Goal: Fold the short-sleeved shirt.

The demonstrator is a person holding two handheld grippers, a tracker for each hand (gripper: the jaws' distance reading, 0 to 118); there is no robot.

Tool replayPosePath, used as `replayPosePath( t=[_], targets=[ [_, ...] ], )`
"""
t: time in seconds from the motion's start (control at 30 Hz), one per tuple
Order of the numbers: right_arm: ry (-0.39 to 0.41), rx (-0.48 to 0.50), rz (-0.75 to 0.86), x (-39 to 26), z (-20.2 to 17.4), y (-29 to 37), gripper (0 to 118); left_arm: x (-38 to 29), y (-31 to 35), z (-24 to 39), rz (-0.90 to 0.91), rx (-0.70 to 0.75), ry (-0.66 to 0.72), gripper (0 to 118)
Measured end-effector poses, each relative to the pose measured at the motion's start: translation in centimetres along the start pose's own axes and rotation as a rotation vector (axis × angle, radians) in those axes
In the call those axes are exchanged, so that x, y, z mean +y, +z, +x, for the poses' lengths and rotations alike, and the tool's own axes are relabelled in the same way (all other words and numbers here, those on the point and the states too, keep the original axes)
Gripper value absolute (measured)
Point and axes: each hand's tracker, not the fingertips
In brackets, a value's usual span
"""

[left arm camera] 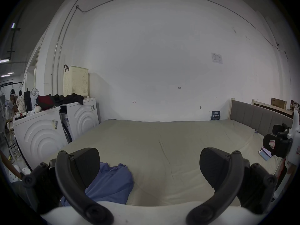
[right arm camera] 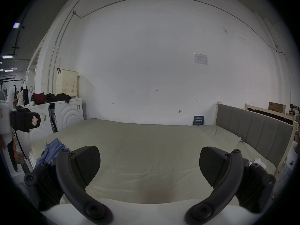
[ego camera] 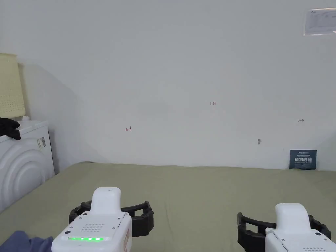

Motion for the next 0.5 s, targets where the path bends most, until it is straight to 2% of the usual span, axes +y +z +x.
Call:
replayPosePath(
  t=[0.07, 0.1, 0.13, 0.17, 0.2, 0.23, 0.27, 0.3, 0.33, 0.43, 0.5],
  targets=[
    [0.002, -0.001, -0.012, 0.1, 0.3, -0.1, 118, 0.0, -0.3, 0.0, -0.006, 0.006, -0.002, 118],
    [0.006, 0.001, -0.021, 0.3, 0.0, 0.0, 113, 0.0, -0.4, -0.1, -0.018, 0.000, -0.004, 114],
    [0.009, 0.004, -0.034, 0.4, 0.1, 0.0, 102, -0.1, -0.4, -0.1, -0.015, 0.001, 0.001, 106],
    [0.013, 0.008, -0.038, 0.5, 0.2, 0.0, 91, -0.1, -0.4, -0.1, -0.015, 0.001, 0.001, 106],
    [0.024, -0.007, -0.023, 0.5, 0.3, 0.2, 91, -0.1, -0.4, -0.1, -0.019, 0.001, -0.004, 100],
    [0.041, -0.065, -0.002, 0.4, -0.1, 0.1, 38, -0.1, -0.4, -0.1, -0.015, 0.003, -0.011, 63],
    [0.026, -0.115, 0.018, 0.3, 0.4, 0.0, 0, -0.2, -0.8, 0.0, -0.022, 0.025, -0.022, 7],
    [0.007, -0.061, -0.002, 0.4, 0.9, 0.0, 0, -0.3, -0.8, -0.1, 0.002, 0.043, -0.014, 0],
    [-0.015, -0.019, -0.036, 0.7, 1.5, -0.1, 0, -0.2, -0.5, -0.1, -0.016, 0.027, -0.005, 0],
    [0.022, -0.057, -0.006, 0.6, 0.9, 0.4, 0, -0.2, -0.6, -0.1, -0.026, 0.024, 0.002, 0],
    [0.032, -0.049, -0.011, 0.5, 0.4, 0.2, 0, -0.3, -1.2, -1.0, -0.028, 0.023, 0.003, 0]
  ],
)
